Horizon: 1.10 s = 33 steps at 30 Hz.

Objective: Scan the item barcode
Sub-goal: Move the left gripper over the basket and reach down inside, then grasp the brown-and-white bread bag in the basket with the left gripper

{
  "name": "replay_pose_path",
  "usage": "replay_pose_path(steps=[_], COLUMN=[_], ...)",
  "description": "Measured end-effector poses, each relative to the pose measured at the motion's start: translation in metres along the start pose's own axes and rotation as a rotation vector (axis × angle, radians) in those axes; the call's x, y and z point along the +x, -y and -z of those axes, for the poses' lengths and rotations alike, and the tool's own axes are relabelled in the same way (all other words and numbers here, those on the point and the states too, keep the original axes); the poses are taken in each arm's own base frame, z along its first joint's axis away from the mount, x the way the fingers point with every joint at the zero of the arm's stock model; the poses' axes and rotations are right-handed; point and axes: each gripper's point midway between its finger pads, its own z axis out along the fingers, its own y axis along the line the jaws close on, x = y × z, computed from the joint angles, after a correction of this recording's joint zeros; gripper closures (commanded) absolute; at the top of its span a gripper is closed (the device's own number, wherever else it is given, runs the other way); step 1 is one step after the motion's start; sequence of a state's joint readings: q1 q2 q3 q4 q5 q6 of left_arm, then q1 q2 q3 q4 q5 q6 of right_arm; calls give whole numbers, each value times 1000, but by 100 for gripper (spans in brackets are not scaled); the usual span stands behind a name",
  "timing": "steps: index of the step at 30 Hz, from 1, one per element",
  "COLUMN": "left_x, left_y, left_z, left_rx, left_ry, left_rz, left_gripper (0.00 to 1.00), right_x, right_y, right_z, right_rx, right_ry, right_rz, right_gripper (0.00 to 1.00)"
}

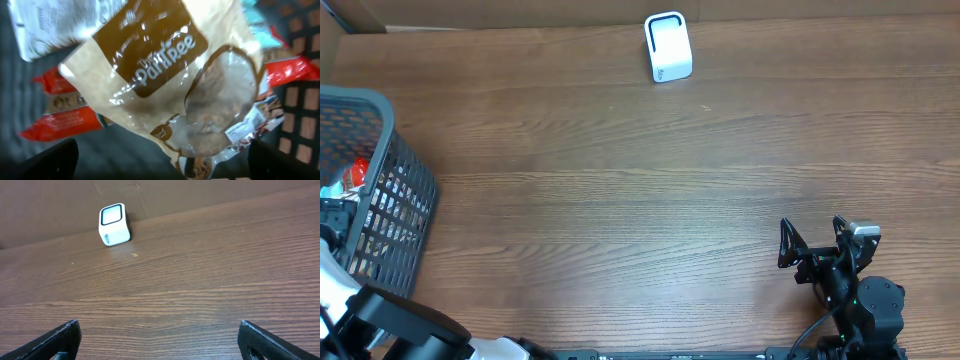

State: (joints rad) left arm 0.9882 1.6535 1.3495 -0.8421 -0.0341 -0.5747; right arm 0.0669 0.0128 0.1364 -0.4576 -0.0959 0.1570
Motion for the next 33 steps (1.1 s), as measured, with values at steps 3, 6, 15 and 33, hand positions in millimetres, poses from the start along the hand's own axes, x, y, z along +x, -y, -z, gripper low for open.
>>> replay_pose_path(steps=[3,6,15,33], left_x=[9,11,-3,13], left_y=[1,1,17,38], left_z=[-13,-19,-12,-6], left_rx=[6,19,123,222], left_ry=[0,17,131,-11], left_rz=[-12,-9,12,-65], left_gripper=[0,0,1,0], right_x=[0,0,0,0], right_y=[0,0,0,0], right_z=[0,0,0,0], right_rx=[0,0,0,0], right_ry=[1,-1,0,0], right_rz=[0,0,0,0], right_gripper=[0,0,0,0])
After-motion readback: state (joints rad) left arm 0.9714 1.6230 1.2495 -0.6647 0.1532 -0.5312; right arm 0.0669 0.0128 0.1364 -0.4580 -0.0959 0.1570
